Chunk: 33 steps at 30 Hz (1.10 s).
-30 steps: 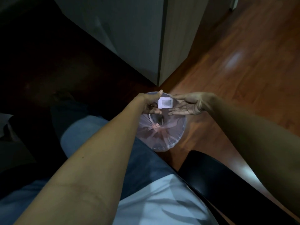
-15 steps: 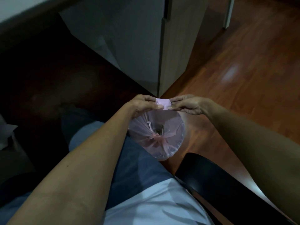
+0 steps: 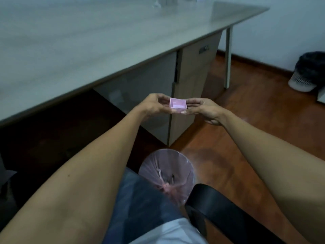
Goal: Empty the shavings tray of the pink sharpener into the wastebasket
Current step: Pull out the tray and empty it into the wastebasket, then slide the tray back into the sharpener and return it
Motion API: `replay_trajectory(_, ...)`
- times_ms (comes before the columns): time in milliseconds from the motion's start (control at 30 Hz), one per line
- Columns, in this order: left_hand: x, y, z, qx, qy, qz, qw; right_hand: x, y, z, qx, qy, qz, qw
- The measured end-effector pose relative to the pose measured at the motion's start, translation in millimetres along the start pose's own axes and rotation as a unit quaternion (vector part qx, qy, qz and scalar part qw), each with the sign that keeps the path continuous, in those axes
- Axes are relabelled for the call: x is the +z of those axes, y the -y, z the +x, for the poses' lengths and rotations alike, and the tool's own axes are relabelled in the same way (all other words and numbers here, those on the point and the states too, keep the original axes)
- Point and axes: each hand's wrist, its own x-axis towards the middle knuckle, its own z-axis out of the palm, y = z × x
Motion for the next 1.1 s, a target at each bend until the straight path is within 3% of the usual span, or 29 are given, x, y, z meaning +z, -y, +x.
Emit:
replay_trajectory(233, -29.2, -107.1, -4.2, 0.134, -0.012, 0.07, 0.988, -11.6, 105.3, -19.2, -0.103, -0.01, -0.003, 0.995)
replay_trajectory(433, -72.8, -176.4, -13.4, 0.181, -0.045, 0.059, 0.981, 0.5, 192.4, -23.2, -0.168, 0.019, -0.01, 0.986)
replay_trajectory(767, -195.3, -234.1, -71.3, 0.193, -0.144, 0.121, 0.963, 100.9, 295.0, 4.9, -0.264, 0.12, -0.066, 0.955)
replay_trajectory(1100, -313.7, -218.8, -169.8, 0.154, -0.272, 0.159, 0.936, 255.7, 334.5, 50.7, -0.301, 0.238, -0.076, 0.92)
